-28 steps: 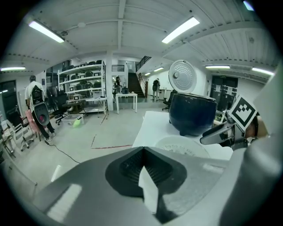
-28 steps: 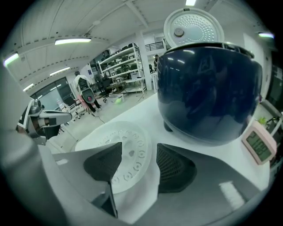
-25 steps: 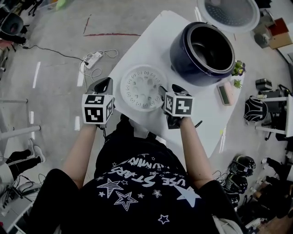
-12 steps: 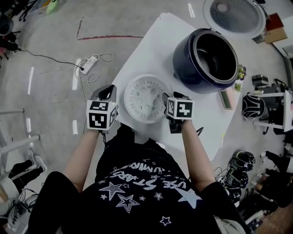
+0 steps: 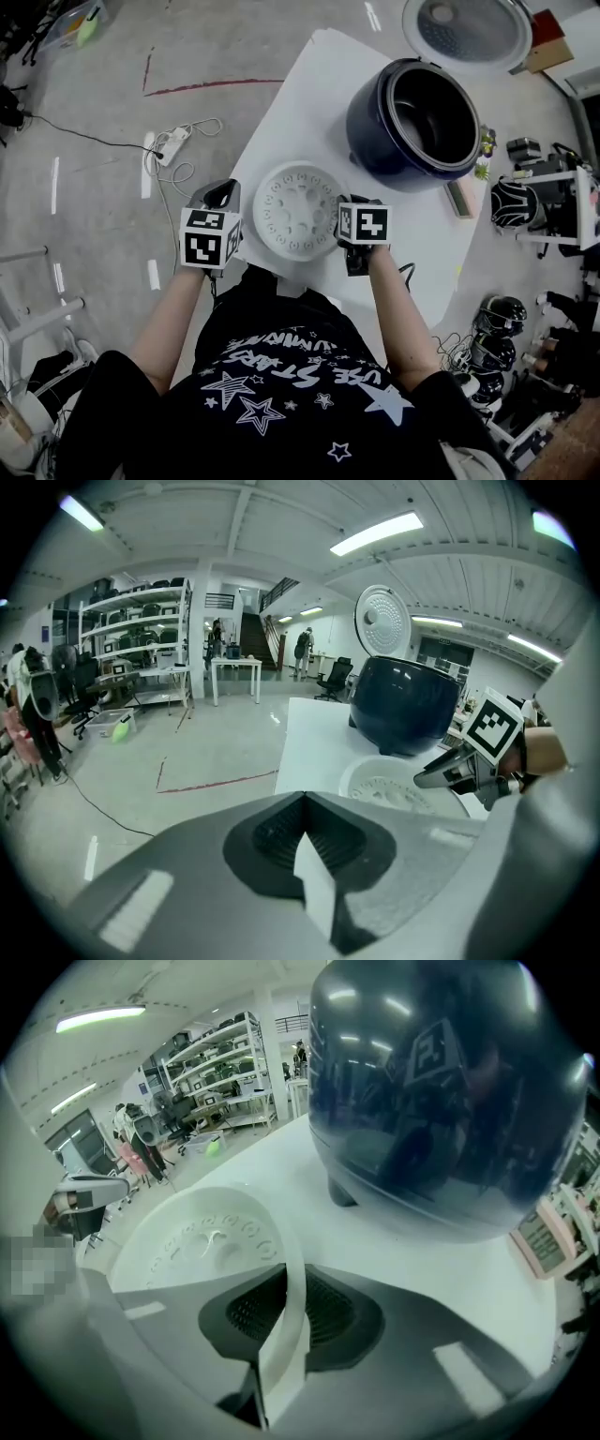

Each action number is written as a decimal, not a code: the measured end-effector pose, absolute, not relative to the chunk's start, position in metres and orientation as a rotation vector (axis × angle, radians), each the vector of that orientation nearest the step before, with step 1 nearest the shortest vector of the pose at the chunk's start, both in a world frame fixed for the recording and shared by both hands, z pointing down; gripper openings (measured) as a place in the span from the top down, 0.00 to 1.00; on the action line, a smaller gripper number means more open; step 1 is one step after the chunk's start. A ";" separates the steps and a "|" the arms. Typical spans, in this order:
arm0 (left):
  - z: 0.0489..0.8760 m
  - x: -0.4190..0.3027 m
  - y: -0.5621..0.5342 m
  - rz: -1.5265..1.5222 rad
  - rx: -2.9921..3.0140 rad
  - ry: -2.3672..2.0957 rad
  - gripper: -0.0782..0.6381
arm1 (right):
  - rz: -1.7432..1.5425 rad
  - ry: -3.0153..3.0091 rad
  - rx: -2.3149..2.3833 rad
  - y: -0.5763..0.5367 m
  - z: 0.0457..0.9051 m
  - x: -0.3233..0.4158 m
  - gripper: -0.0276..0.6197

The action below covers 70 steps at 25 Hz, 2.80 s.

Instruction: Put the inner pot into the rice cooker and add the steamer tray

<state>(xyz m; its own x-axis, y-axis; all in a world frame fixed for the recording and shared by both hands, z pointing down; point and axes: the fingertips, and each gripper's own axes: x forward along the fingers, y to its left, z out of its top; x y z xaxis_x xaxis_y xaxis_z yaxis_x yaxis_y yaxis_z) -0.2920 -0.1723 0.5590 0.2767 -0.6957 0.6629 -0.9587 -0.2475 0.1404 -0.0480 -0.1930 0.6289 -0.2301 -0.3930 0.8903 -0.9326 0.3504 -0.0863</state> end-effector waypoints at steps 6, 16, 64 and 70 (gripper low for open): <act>0.555 -0.289 -0.186 0.658 2.083 -1.441 0.87 | 0.916 -1.822 1.225 -0.194 0.620 -0.048 0.84; 0.546 -0.299 -0.199 0.635 2.140 -1.407 0.87 | 0.957 -1.891 1.346 -0.198 0.581 -0.053 0.85; 0.368 -0.156 -0.289 0.425 2.529 -1.413 0.87 | 0.953 -2.362 1.731 -0.274 0.330 0.092 0.84; 0.351 -0.133 -0.307 0.411 2.538 -1.446 0.87 | 0.970 -2.381 1.772 -0.299 0.319 0.130 0.84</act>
